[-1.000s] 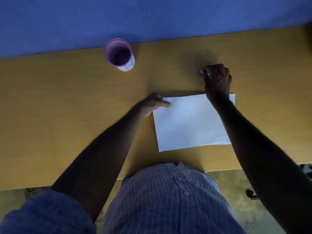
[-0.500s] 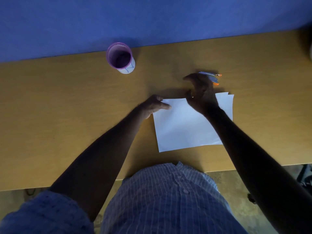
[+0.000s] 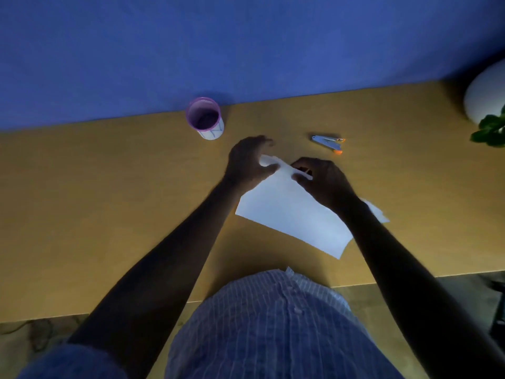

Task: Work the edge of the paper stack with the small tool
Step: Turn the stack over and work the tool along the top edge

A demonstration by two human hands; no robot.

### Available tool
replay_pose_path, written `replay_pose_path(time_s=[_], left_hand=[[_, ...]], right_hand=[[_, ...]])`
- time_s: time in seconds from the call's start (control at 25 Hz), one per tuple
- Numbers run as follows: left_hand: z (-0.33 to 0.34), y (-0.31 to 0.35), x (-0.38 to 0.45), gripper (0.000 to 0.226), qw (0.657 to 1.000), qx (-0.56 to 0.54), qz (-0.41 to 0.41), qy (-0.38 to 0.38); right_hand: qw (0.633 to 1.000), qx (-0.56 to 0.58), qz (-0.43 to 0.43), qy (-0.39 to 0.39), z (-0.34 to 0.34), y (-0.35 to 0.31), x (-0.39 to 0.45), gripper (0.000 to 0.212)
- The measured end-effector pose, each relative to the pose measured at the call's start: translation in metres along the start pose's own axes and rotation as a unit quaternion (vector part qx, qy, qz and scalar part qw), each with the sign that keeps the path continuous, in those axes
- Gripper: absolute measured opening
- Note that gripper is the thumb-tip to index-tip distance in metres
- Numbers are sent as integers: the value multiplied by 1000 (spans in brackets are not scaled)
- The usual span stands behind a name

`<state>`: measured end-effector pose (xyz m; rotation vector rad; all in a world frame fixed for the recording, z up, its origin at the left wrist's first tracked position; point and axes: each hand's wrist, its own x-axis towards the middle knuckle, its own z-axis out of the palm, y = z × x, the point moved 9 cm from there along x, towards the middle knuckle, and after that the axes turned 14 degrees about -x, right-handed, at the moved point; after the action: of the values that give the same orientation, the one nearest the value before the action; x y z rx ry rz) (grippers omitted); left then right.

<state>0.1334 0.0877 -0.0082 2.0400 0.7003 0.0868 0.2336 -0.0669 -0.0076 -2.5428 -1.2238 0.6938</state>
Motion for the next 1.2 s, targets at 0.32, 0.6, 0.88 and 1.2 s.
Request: replay_pose_path(time_s=[0.32,0.6,0.88,1.2], left_hand=[[30,35,-67,30,851,-491,-172,70],[27,51,-86,28,806,-574,-135,53],[20,16,-71,19,721,-655,-226,-12],[29,-96,-29,13,895,-356,-254,83]], right_hand=[[967,114,1,229,-53,-34,-66,29],[959,66,-34,273,-39,-81,-113,56],[916,159,-7,368,-75,-40,-119,36],[928,124,144,320,-18,71,-35,36]])
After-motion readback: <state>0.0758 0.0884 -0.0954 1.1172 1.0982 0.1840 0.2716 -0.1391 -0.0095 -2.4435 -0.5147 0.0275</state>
